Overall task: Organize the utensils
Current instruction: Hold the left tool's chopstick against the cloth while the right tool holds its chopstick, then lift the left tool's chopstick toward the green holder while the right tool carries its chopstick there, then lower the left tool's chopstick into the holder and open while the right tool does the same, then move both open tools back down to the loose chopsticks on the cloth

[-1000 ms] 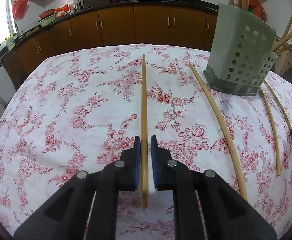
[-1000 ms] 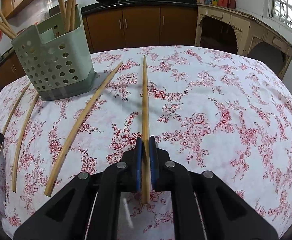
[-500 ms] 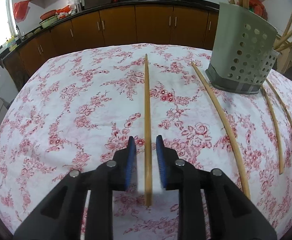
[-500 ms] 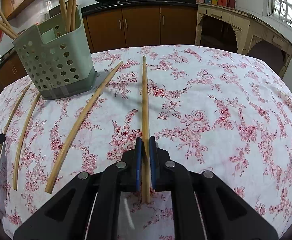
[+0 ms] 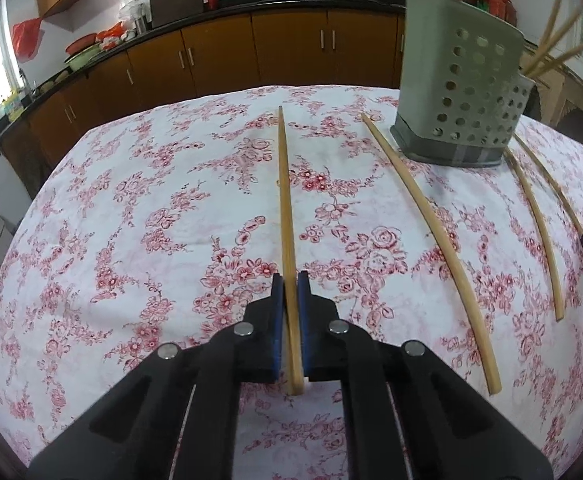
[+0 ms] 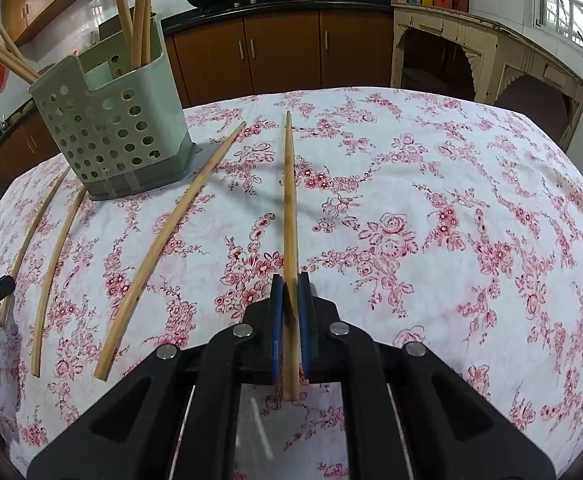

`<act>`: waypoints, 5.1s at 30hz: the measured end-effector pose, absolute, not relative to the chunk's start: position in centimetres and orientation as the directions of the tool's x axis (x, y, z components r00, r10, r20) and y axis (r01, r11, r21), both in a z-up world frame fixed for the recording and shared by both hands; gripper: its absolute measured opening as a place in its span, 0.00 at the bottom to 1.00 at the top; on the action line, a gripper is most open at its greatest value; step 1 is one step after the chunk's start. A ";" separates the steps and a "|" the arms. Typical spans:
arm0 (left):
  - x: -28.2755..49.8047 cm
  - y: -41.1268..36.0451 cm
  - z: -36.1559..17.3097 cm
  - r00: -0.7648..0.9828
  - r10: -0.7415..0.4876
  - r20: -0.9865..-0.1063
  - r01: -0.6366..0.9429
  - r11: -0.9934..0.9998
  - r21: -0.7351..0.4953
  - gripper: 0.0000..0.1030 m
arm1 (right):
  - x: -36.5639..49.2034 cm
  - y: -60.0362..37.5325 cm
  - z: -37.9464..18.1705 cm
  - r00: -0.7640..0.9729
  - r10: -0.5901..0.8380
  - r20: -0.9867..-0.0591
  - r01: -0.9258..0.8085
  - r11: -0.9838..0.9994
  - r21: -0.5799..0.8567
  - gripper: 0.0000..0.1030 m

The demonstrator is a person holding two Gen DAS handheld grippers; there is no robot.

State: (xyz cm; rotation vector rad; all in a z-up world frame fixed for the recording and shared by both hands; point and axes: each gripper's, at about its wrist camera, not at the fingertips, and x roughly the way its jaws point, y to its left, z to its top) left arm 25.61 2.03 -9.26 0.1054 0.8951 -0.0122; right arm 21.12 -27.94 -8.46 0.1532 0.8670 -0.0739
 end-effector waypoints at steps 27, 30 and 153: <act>20.9 3.0 -1.2 0.745 -0.049 -0.665 0.114 0.992 0.055 0.08 | 17.1 -30.2 -1.7 0.791 -0.038 -0.611 0.140 0.983 0.119 0.08; 20.6 3.0 0.1 0.770 -0.059 -0.635 0.116 0.992 0.048 0.08 | 16.7 -30.2 -0.7 0.809 -0.033 -0.587 0.131 0.983 0.126 0.08; 21.6 -1.7 14.4 0.930 -0.127 -0.344 0.117 0.992 -0.050 0.37 | 17.5 -26.3 13.6 0.959 0.076 -0.273 -0.026 0.983 0.181 0.46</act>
